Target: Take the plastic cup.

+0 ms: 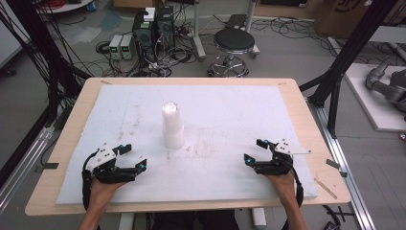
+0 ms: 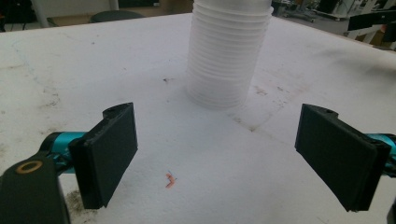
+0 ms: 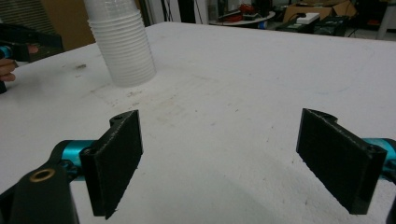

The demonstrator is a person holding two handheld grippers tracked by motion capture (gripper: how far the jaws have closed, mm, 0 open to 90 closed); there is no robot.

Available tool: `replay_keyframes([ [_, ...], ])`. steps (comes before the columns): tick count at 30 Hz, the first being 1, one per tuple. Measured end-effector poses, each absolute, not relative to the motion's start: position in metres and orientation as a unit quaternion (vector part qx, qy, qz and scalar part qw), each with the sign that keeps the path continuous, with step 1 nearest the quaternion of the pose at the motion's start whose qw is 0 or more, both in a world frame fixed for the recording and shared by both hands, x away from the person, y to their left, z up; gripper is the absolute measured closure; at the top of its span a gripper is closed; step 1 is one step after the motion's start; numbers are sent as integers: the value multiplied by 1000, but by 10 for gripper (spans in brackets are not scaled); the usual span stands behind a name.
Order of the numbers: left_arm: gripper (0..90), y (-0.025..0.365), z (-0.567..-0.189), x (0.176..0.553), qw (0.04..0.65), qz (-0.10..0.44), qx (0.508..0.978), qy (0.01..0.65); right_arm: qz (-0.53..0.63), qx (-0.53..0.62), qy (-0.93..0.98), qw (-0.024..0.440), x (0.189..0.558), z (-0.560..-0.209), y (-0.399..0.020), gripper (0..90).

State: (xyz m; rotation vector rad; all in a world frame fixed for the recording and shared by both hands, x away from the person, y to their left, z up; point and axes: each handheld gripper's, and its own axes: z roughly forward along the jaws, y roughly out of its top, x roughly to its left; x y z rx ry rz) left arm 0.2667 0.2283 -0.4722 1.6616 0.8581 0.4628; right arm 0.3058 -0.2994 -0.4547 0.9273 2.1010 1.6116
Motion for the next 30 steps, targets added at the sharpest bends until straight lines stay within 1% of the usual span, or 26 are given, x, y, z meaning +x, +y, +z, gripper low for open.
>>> replay_keyframes([
  [10,129,229,-472,266,574,198,706,365,570,324,736,168,306,-455,-300,145],
  [16,128,230,-472,267,577,192,706,364,578,319,730,178,303,-455,-301,146],
  [18,128,230,-472,266,579,194,702,366,579,323,729,172,304,-455,-302,146],
  [25,128,230,-472,266,576,194,708,359,579,321,728,177,303,-455,-302,146],
  [27,128,230,-469,269,580,185,707,359,578,319,729,180,303,-455,-301,146],
  [30,127,230,-454,273,586,189,708,345,577,319,730,179,303,-455,-301,146],
])
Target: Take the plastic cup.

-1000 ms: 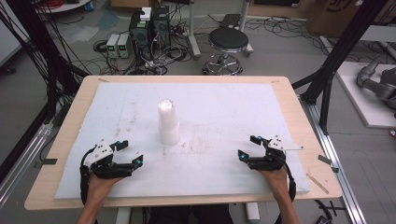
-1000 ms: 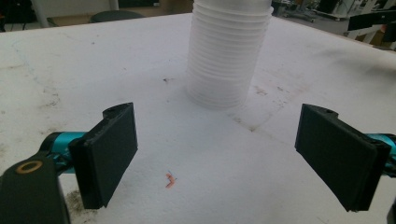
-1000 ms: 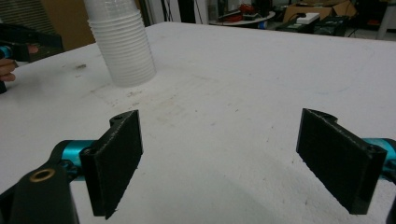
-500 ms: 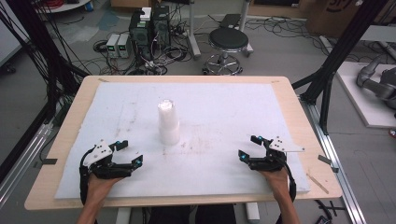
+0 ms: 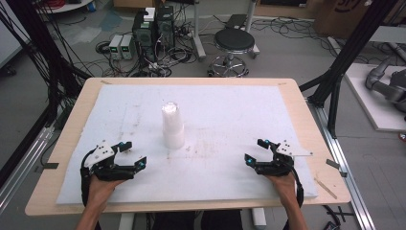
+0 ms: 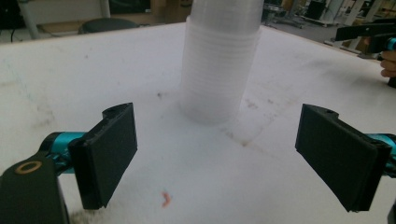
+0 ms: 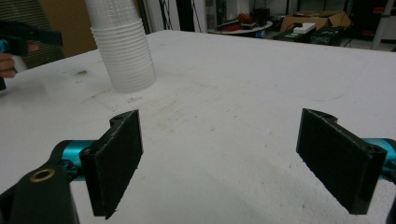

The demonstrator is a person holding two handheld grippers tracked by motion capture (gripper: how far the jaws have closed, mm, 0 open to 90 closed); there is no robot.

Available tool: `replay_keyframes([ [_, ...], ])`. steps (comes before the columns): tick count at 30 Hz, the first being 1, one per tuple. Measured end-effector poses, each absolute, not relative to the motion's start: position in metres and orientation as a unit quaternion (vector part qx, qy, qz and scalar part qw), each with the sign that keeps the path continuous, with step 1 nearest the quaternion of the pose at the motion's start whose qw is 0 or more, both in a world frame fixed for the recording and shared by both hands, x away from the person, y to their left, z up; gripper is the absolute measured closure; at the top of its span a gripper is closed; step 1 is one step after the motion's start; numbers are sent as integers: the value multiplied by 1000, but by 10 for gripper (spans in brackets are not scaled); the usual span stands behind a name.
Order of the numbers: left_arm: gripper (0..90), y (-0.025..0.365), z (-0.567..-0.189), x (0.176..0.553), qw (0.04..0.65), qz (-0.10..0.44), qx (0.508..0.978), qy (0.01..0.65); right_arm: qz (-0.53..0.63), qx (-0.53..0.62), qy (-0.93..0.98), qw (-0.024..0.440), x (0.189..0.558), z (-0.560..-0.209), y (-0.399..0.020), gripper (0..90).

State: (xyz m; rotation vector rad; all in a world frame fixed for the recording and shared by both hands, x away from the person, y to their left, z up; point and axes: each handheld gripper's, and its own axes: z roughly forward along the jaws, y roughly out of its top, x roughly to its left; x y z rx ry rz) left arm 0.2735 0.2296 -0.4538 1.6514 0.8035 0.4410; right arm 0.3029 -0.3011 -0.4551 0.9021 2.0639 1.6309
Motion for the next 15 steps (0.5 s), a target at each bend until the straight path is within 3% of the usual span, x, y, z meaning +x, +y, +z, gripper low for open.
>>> replay_keyframes([
  [15,125,220,-352,317,609,213,716,266,580,322,728,175,303,-455,-302,146],
])
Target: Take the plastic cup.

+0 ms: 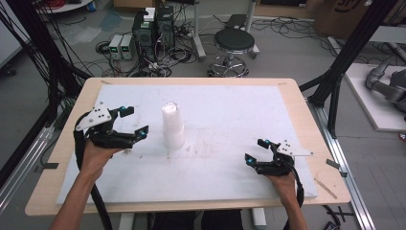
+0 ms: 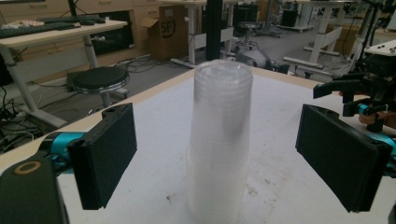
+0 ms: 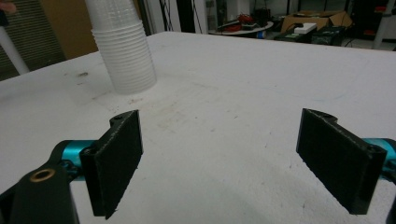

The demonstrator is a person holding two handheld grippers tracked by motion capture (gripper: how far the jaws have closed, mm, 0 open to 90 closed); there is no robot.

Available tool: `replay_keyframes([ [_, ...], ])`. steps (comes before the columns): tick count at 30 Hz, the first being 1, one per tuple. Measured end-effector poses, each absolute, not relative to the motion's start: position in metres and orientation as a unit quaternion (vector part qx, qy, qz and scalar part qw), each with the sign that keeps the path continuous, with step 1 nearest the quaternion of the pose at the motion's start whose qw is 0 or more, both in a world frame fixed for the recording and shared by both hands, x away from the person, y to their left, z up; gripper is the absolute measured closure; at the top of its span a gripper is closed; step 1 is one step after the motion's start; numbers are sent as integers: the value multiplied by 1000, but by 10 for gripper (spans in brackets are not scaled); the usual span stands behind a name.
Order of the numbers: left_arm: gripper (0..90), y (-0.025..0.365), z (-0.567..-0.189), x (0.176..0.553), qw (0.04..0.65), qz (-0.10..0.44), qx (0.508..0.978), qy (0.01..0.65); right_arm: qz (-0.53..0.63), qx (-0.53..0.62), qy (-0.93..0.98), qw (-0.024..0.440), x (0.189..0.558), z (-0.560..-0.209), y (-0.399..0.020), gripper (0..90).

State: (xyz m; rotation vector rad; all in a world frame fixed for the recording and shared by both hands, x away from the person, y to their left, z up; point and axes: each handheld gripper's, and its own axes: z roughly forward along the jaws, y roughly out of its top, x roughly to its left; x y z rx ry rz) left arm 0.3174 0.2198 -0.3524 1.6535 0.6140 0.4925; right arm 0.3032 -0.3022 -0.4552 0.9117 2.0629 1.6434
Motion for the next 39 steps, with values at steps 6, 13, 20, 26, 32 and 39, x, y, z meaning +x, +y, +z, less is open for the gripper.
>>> replay_keyframes([
  [6,125,211,-337,334,599,198,736,245,580,323,728,174,303,-455,-302,146],
  [13,125,191,-315,363,571,158,780,203,579,320,729,176,303,-455,-302,146],
  [20,126,170,-308,385,536,130,815,179,578,320,729,178,303,-455,-301,146],
  [26,126,152,-313,401,490,114,848,166,579,320,729,175,303,-455,-302,146],
  [32,128,139,-327,409,438,97,880,157,580,320,729,174,303,-455,-302,146],
  [39,133,133,-332,412,421,94,888,161,580,322,729,171,303,-455,-302,146],
])
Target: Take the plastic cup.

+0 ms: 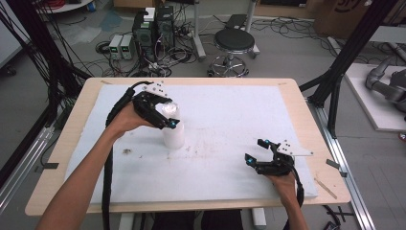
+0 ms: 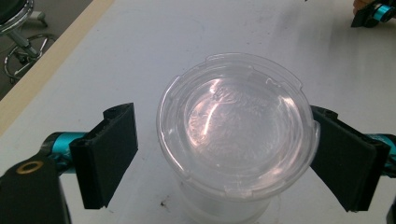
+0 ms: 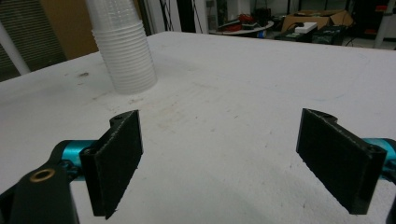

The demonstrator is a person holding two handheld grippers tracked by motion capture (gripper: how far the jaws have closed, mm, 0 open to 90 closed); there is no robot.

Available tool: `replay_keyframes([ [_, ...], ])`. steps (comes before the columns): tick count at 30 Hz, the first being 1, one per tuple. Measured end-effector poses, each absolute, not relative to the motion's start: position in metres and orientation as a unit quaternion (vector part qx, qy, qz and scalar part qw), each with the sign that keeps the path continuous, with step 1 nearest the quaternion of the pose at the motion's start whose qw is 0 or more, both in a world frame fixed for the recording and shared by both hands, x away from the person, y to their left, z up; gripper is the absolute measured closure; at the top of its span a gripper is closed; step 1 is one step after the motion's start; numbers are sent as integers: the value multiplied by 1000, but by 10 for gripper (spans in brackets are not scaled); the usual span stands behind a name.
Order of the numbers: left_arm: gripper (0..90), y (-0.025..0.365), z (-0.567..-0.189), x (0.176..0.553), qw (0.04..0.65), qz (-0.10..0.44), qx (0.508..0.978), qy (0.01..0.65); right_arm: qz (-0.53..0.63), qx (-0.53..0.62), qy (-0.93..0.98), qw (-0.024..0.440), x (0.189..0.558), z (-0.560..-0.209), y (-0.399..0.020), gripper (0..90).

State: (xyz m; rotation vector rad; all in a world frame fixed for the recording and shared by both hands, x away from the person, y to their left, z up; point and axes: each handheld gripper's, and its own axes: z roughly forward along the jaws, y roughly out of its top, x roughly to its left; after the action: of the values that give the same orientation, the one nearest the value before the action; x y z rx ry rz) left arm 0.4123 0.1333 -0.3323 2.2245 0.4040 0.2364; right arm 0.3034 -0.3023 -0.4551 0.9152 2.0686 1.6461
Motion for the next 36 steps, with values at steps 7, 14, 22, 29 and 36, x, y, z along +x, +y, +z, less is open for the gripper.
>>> replay_keyframes([
  [7,158,131,-334,413,411,90,893,162,579,322,729,174,304,-455,-302,146],
  [14,221,131,-337,415,402,80,897,167,578,323,729,176,303,-455,-302,146],
  [22,288,128,-338,416,397,69,900,164,578,322,729,177,304,-455,-302,146],
  [29,338,129,-337,415,396,65,901,163,577,323,729,176,304,-455,-302,146],
  [36,344,129,-337,415,397,67,901,163,577,324,729,175,304,-455,-302,146],
])
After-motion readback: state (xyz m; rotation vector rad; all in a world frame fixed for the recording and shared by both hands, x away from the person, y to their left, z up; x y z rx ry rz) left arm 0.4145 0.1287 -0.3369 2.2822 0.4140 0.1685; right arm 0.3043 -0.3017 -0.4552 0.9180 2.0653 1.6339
